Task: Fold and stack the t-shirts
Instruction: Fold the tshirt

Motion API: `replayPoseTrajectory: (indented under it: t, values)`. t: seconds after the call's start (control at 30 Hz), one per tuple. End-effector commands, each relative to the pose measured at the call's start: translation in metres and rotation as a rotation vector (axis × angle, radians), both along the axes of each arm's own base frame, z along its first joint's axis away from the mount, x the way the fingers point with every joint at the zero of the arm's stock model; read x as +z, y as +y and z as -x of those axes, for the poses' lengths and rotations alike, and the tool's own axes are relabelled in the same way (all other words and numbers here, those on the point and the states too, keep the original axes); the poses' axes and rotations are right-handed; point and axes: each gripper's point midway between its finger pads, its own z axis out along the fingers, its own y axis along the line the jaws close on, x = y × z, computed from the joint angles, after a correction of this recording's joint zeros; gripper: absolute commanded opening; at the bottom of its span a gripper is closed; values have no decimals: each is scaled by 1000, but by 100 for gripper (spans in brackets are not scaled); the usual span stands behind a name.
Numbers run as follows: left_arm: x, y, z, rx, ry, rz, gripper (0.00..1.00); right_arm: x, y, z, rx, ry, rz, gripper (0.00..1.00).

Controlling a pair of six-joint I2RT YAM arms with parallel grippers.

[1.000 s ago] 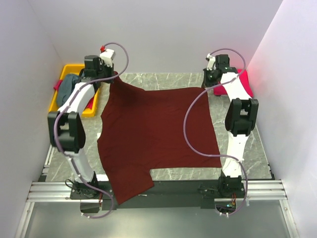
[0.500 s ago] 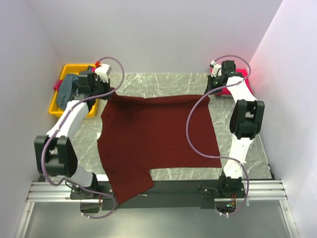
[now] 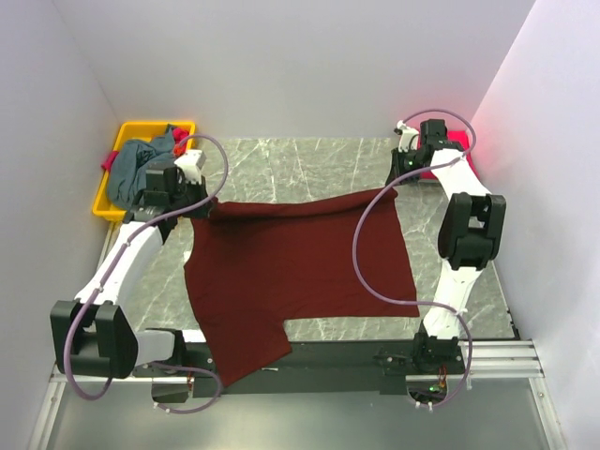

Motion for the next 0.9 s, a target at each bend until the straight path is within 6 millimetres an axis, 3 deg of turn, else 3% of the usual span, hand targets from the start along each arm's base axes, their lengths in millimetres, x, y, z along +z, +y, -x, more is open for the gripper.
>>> replayPoseTrajectory:
  t: [0.0, 0.23, 0.47, 0.87]
  values:
    - [-2, 4, 10, 37, 18, -3, 0, 25, -1, 9, 30, -59, -1, 0]
    - [-19, 1, 25, 19, 72, -8, 0, 18, -5, 22, 39, -47, 29, 0]
    - [-48, 12, 35, 11, 154, -91, 0, -5, -8, 39, 62, 5, 56, 0]
    - [-84, 12, 43, -87, 268, -178, 0, -36, -12, 57, 95, 78, 81, 0]
